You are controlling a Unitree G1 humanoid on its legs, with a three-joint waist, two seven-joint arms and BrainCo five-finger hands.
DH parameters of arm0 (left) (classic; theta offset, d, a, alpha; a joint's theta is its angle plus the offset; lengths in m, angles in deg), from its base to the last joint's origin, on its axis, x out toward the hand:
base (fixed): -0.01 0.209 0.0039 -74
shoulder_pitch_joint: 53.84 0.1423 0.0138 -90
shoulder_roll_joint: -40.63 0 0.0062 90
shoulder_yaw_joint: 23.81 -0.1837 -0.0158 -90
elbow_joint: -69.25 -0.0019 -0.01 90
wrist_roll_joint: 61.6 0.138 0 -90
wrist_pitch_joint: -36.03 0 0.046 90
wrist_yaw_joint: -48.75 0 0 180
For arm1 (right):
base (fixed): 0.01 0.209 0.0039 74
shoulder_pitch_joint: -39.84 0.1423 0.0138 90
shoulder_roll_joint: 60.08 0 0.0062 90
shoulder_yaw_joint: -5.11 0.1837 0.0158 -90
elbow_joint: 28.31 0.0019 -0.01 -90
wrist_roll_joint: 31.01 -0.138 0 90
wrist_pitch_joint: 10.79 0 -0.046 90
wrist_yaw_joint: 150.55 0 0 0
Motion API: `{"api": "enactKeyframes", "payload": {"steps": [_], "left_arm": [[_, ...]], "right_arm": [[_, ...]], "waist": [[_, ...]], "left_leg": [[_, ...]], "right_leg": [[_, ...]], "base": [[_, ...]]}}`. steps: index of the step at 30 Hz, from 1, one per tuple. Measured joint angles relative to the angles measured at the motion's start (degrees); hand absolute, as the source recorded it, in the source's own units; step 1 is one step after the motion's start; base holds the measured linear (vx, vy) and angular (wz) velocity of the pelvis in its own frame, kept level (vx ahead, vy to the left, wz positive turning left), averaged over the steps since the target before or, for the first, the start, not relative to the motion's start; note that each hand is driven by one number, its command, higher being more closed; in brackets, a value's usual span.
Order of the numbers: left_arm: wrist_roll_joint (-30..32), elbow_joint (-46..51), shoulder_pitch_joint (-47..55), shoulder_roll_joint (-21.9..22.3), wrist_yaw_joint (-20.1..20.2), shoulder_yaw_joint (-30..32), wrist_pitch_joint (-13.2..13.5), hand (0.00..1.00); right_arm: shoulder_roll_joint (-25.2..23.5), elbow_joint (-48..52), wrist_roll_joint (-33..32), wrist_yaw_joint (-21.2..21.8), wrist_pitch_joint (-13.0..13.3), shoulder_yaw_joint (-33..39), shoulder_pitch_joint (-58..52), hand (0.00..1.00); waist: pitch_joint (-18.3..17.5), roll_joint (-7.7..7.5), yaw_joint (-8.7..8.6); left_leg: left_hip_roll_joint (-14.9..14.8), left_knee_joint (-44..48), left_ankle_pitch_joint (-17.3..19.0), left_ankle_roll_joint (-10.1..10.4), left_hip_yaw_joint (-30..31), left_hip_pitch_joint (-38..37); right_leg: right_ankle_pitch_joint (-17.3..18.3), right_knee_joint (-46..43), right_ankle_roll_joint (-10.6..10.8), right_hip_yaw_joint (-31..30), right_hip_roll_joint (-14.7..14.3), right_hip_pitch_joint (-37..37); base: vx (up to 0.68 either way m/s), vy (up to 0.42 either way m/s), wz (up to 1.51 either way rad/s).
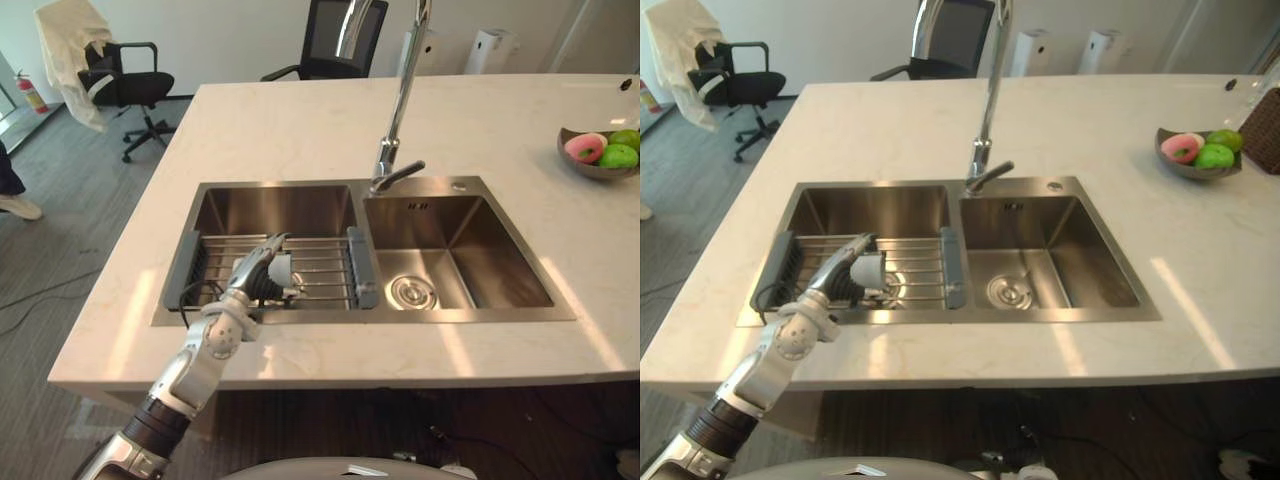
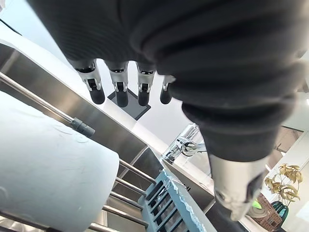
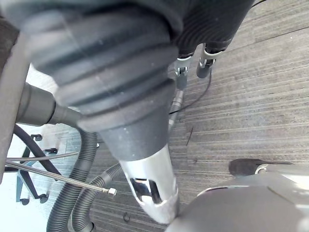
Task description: Walk over to the sink, pick up the cup, carry it to the dishwasher, place the cup inside the dishwasher, then close the dishwasher door
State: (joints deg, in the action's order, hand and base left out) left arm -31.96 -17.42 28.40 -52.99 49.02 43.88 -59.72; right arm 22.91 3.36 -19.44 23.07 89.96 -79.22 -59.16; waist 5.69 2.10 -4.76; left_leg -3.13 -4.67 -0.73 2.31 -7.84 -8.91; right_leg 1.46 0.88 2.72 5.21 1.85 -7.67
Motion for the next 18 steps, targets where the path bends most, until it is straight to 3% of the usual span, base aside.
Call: {"api": "enactKeyframes", "payload": {"steps": [11, 18], "left_arm": [[3.6, 0.0, -0.7, -2.6, 1.3, 0.1, -0.5, 0.0], [9.5, -0.8, -1.7, -3.4, 2.0, 0.1, -0.5, 0.0]], "right_arm": [[-0.1, 0.0, -0.2, 0.0, 0.1, 0.0, 0.0, 0.0], [-0.1, 0.1, -0.1, 0.1, 0.1, 0.0, 0.0, 0.0]], "waist": [[-0.1, 0.01, -1.86], [-0.1, 0.05, -2.36]], "left_leg": [[0.1, 0.2, 0.3, 0.1, -0.4, -0.2], [0.1, -0.1, 0.4, 0.1, -1.9, -0.4]], "right_leg": [[-1.2, 2.2, 0.2, -0.2, 0.0, -1.4], [-2.2, 3.2, 0.1, -1.5, 0.0, -1.3]], "base": [[0.0, -0.002, -0.01], [-0.05, -0.01, -0.1]]}}
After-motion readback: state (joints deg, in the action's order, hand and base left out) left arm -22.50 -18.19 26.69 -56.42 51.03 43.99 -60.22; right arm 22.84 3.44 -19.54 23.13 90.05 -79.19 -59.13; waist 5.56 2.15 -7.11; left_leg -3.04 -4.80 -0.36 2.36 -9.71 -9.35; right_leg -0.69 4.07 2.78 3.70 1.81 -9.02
